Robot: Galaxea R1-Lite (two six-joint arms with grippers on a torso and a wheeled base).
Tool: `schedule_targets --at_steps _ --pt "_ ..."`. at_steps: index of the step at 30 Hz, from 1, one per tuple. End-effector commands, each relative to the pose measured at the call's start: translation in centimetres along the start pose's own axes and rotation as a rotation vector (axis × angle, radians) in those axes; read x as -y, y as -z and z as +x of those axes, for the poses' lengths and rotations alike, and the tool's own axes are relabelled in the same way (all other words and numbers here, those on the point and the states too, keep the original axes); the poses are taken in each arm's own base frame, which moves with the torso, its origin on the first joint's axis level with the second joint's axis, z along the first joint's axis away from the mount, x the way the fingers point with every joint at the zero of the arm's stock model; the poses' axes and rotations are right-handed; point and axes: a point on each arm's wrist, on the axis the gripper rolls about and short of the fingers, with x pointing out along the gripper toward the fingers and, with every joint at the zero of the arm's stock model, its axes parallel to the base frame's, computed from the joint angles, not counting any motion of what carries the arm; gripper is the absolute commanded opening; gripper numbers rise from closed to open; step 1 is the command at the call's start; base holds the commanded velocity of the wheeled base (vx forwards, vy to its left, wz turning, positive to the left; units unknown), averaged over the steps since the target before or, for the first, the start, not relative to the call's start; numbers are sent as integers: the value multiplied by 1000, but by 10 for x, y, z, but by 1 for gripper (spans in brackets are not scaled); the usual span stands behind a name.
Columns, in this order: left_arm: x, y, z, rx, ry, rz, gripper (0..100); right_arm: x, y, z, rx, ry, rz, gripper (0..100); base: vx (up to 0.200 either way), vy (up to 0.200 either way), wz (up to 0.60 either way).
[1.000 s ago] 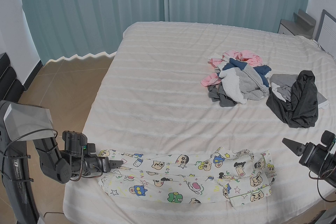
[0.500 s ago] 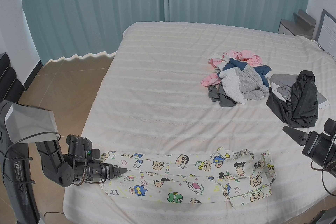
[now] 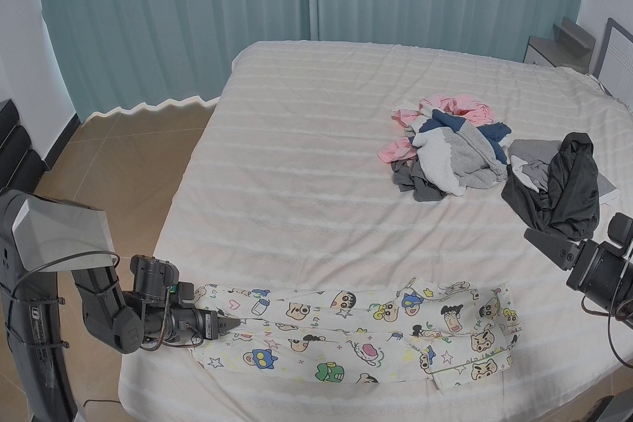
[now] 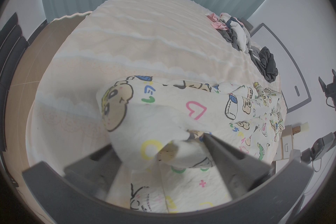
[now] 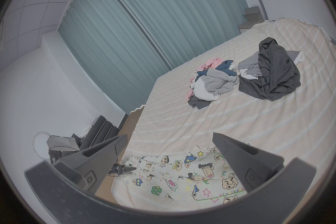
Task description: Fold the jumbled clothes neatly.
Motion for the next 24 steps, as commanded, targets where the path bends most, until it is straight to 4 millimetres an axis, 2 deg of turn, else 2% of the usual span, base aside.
schedule_targets --at_steps 1,12,17,24 --pt "0 1 1 -4 3 -2 0 -1 0 -6 14 -17 -1 100 0 0 0" --pt "-1 7 -9 -16 -1 -17 0 2 3 -4 -11 -5 4 100 0 0 0" --pt "-5 7 -26 3 -14 -36 0 5 4 2 -28 20 16 100 0 0 0" --pt "-23 0 -38 48 -58 -80 0 6 5 6 -39 29 18 100 0 0 0"
